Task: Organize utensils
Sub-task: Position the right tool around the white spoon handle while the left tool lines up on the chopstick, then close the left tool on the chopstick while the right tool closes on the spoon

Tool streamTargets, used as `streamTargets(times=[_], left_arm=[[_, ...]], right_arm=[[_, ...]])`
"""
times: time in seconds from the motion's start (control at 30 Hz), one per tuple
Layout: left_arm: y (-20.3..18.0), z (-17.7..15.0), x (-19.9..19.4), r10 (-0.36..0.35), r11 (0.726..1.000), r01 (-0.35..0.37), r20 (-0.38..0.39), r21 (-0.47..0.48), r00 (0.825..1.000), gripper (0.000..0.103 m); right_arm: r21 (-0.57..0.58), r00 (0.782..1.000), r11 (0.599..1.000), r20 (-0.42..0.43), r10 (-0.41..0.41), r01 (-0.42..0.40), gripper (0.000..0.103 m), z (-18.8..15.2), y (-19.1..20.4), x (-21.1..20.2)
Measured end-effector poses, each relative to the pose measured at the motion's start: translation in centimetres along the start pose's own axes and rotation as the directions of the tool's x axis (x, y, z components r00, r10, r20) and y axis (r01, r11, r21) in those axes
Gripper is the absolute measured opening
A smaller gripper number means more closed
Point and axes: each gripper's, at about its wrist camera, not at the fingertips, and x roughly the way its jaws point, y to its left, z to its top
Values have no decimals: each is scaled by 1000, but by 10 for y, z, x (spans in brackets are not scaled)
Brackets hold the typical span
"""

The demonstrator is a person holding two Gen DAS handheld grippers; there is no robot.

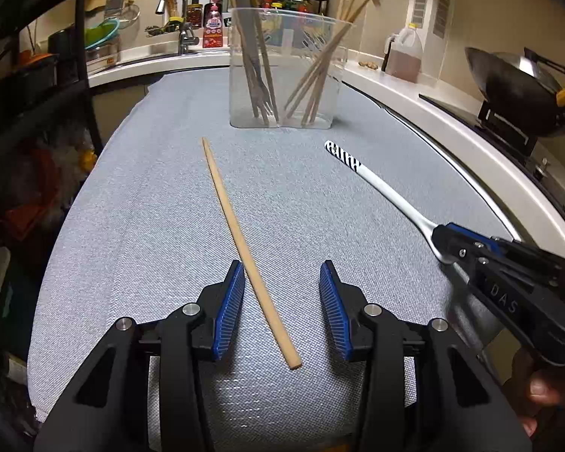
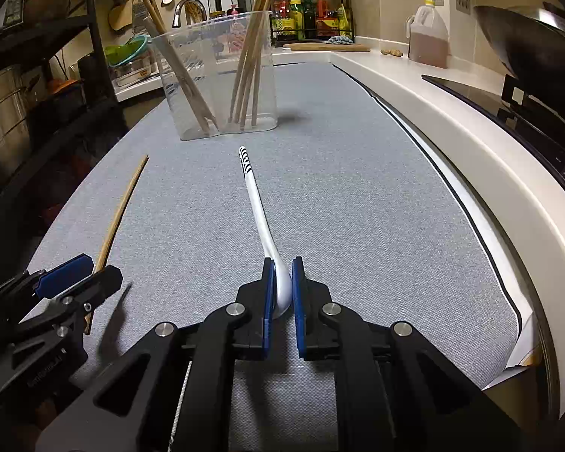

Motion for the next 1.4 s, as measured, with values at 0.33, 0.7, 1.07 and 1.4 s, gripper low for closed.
streamTargets(times=[0.33, 0.7, 1.07, 1.4], left_arm=[[-9, 0, 2, 65, 995, -67, 20, 70, 998, 32], [11, 5, 3, 80, 997, -80, 16, 0, 997, 7], [9, 3, 4, 88, 996, -88, 27, -1, 996, 8], [10, 3, 3, 101, 995, -102, 31, 9, 994, 7]], right_arm=[[-15, 1000, 1000, 11, -3, 3, 10, -1, 0, 0], [-50, 1000, 999, 20, -20, 21, 10, -4, 9, -3], [-59, 999, 998, 28, -27, 28, 10, -5, 12, -3], [-62, 999, 997, 36, -41, 43, 10, -7, 10, -3]])
